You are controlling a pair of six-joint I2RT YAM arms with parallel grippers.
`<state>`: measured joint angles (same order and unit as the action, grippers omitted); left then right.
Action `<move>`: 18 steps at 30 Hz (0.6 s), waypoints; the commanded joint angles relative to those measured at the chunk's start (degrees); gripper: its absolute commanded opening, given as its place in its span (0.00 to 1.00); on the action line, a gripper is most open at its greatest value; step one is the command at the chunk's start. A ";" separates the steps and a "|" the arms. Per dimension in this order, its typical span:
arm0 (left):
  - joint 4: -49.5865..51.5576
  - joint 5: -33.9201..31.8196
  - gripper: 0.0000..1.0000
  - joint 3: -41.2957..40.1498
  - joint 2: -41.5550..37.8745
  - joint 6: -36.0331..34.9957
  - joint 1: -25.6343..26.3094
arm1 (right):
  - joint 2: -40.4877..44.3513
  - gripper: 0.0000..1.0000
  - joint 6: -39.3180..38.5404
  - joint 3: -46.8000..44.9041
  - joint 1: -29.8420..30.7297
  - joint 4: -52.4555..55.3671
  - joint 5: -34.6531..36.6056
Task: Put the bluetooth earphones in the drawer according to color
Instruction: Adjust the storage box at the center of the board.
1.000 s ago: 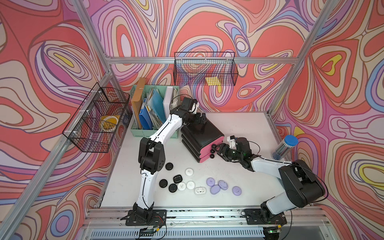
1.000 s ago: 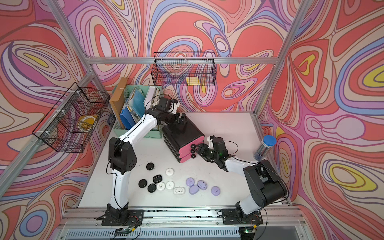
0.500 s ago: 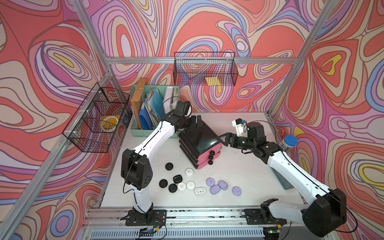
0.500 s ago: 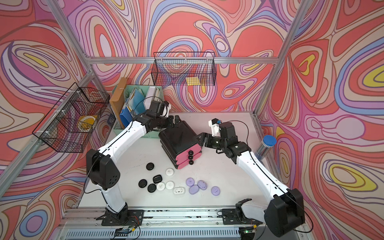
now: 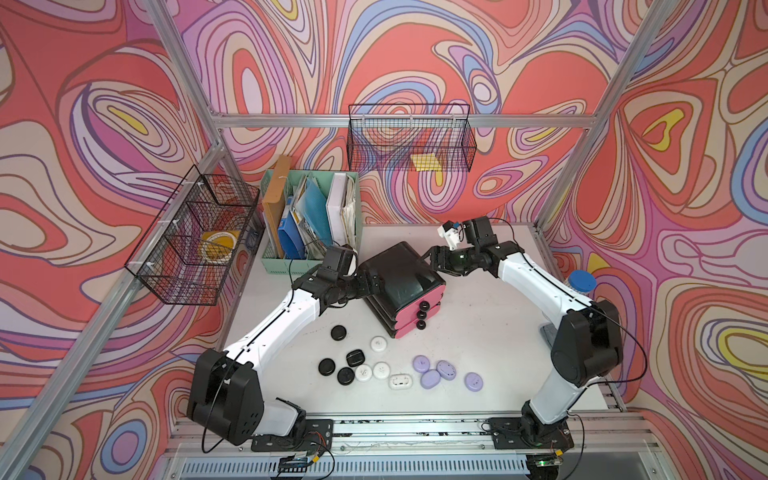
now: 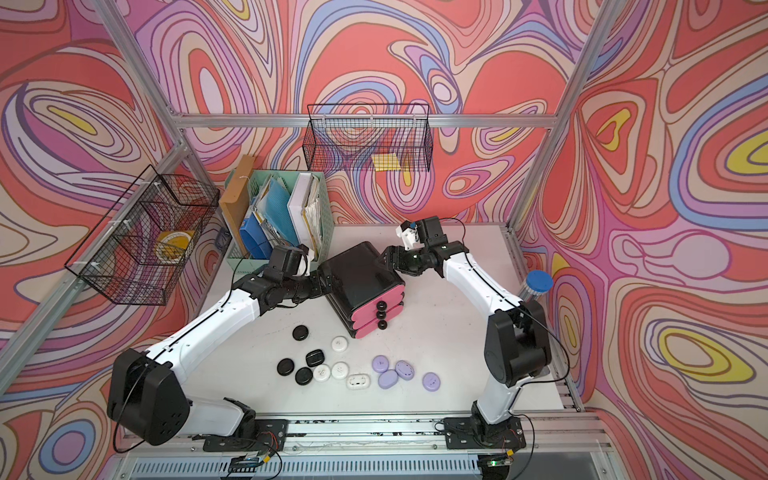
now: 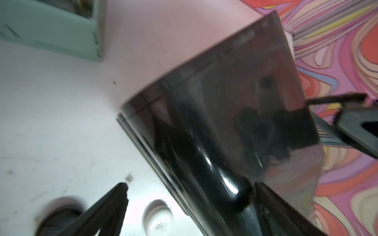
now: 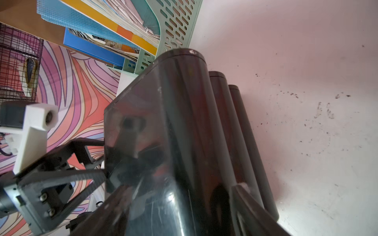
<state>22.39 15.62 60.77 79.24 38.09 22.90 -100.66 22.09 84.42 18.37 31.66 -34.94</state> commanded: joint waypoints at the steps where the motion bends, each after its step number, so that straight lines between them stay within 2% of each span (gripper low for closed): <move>1: -8.85 6.68 0.99 -6.57 -0.24 5.25 0.04 | -3.51 0.78 -1.18 1.36 0.09 1.01 -8.39; 5: -22.00 11.74 0.94 -10.66 3.62 9.15 0.31 | -5.86 0.75 0.14 1.02 0.10 -0.58 -13.49; 8: -28.54 13.21 0.90 -11.31 6.30 10.87 1.13 | -5.73 0.73 0.82 0.55 0.09 -1.04 -15.02; 13: -38.90 15.63 0.83 -11.24 12.40 15.46 3.64 | -4.32 0.70 0.65 2.07 0.08 1.14 -14.96; 18: -44.78 16.72 0.77 -7.96 18.88 18.66 7.45 | -1.22 0.66 0.93 3.96 0.00 3.42 -10.80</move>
<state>-18.57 24.97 52.23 91.33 54.41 23.75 -105.03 22.83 86.39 13.34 32.71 -37.26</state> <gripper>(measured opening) 0.827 0.672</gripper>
